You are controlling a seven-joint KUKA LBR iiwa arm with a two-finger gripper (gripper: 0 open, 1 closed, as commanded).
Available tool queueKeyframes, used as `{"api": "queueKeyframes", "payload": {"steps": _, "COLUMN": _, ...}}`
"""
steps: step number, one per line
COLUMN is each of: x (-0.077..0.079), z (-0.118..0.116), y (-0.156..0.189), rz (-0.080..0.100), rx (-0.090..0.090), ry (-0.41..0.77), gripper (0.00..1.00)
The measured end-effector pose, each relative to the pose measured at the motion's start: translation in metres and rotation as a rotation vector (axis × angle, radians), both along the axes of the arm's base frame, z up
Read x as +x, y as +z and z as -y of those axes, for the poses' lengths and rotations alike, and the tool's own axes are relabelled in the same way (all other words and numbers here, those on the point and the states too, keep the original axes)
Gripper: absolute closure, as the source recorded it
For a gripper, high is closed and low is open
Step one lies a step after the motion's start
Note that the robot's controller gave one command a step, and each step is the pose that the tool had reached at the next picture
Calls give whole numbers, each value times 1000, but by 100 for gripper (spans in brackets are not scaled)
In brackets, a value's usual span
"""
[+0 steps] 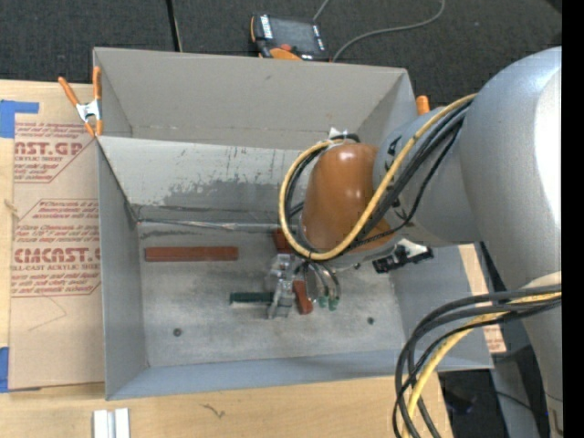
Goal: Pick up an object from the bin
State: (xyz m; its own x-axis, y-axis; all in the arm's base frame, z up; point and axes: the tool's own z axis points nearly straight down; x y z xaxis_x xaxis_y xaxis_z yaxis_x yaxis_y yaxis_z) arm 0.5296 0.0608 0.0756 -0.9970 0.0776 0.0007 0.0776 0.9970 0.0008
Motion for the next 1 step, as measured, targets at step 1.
{"api": "queueKeyframes", "payload": {"steps": 1, "x": 19, "z": -7, "y": 185, "rz": 11, "rx": 0, "ry": 24, "gripper": 100}}
